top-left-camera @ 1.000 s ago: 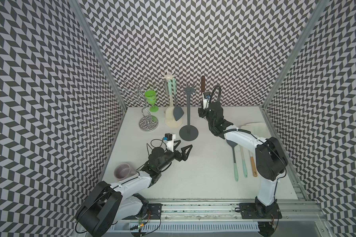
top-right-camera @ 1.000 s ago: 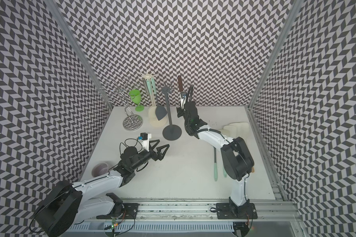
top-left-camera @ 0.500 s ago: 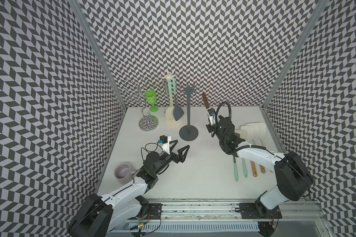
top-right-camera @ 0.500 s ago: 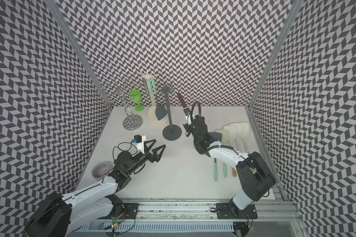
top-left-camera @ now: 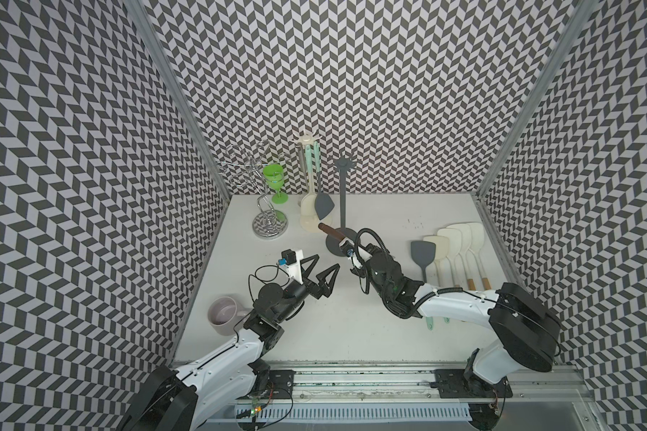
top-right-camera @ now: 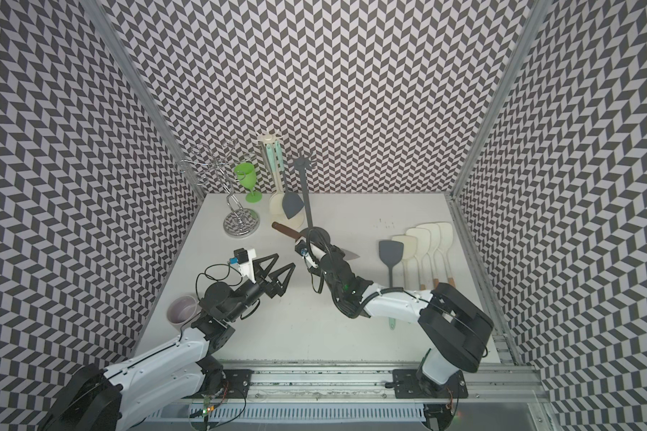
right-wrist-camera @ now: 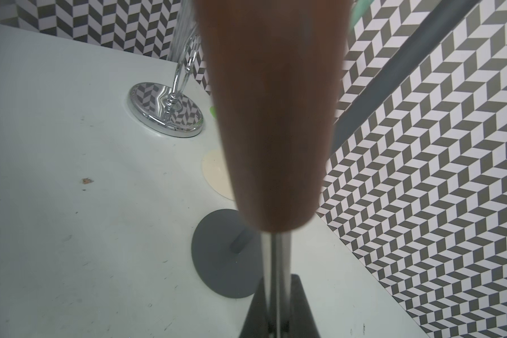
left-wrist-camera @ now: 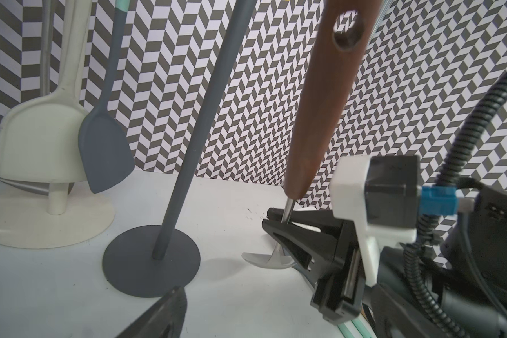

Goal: Take the spatula off the kitchen utensil rack
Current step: Place the spatula at the center of the board.

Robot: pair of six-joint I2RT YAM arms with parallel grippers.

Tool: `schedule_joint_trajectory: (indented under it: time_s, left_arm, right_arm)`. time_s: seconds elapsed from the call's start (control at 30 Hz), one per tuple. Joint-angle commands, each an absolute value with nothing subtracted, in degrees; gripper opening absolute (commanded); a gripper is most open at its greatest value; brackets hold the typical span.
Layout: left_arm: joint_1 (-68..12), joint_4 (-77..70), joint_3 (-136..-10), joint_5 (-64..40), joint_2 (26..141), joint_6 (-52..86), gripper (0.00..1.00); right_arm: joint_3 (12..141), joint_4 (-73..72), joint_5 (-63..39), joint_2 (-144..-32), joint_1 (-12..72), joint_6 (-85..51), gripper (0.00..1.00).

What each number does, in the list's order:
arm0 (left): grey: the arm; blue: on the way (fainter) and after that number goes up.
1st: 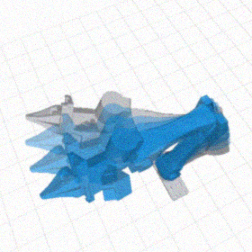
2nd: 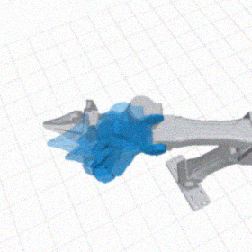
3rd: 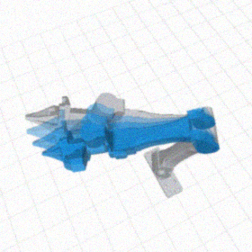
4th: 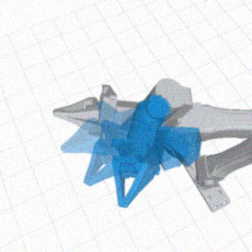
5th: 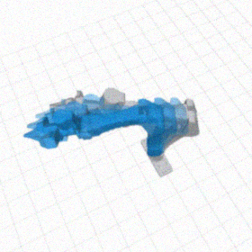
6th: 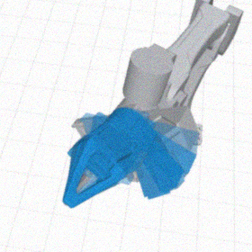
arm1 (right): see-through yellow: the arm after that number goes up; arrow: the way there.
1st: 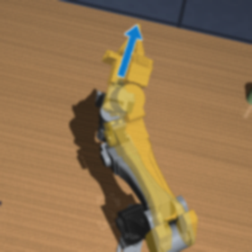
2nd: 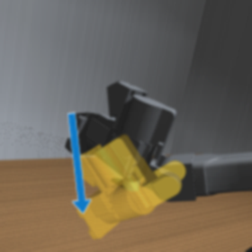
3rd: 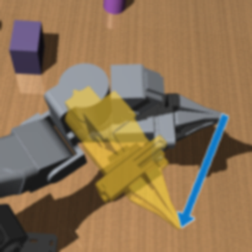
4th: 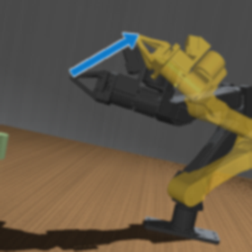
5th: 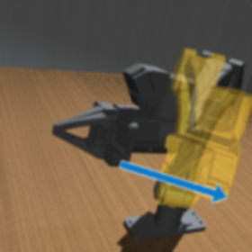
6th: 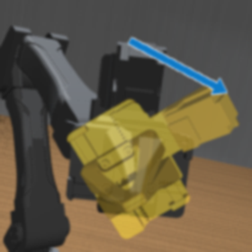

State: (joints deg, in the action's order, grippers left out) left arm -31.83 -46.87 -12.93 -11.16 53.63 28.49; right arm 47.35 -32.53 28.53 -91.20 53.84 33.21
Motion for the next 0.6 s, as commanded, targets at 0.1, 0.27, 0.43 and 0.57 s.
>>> schedule_joint_trajectory:
  time_s: [0.1, 0.27, 0.43, 0.57]
  left_arm:
    - [-29.8, -53.1, -11.0, -15.4, 53.4, 32.7, 1.00]
    - [-26.5, -57.5, -8.7, -18.3, 52.7, 36.7, 0.93]
    - [-24.2, -59.8, -7.2, -19.5, 52.5, 39.0, 0.86]
    - [-23.4, -59.9, -7.0, -19.8, 52.8, 39.4, 0.76]
  right_arm:
    - [44.3, -38.8, 32.0, -90.1, 57.4, 35.1, 0.00]
    - [41.9, -38.9, 32.6, -90.1, 59.1, 34.4, 0.00]
    - [40.8, -38.6, 33.3, -90.9, 60.7, 34.7, 0.00]
    - [40.3, -38.9, 33.6, -91.1, 61.9, 34.9, 0.00]
